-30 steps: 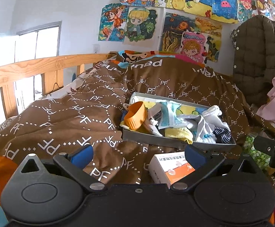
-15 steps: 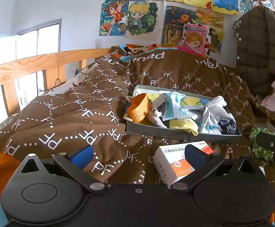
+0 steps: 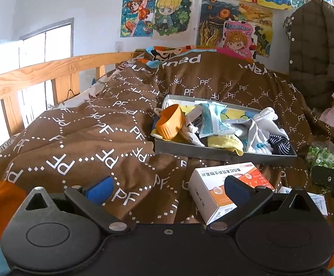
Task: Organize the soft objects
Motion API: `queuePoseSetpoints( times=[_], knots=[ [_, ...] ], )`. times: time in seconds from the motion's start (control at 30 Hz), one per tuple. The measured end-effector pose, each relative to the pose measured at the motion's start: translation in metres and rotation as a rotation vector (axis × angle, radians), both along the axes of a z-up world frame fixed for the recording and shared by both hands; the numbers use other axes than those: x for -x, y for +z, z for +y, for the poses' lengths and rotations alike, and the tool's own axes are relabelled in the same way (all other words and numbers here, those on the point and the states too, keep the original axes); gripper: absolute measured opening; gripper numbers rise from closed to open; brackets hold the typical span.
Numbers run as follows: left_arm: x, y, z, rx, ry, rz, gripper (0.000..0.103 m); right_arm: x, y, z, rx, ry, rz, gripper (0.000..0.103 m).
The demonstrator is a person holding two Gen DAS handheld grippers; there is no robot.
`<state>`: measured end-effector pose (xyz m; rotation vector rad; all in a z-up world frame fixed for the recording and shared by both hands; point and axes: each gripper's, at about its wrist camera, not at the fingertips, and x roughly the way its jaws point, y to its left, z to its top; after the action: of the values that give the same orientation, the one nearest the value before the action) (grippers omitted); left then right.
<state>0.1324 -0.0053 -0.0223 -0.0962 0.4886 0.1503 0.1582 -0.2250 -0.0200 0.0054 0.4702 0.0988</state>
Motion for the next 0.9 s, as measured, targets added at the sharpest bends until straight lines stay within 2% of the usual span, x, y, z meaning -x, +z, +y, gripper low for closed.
queuePoseSetpoints(
  times=[0.9],
  knots=[
    [-0.0043, -0.0060, -0.0019, -0.006, 0.003, 0.045, 0.102, -0.0053, -0.0086, 0.0044, -0.008, 0.016, 0.068, 0.103]
  ],
)
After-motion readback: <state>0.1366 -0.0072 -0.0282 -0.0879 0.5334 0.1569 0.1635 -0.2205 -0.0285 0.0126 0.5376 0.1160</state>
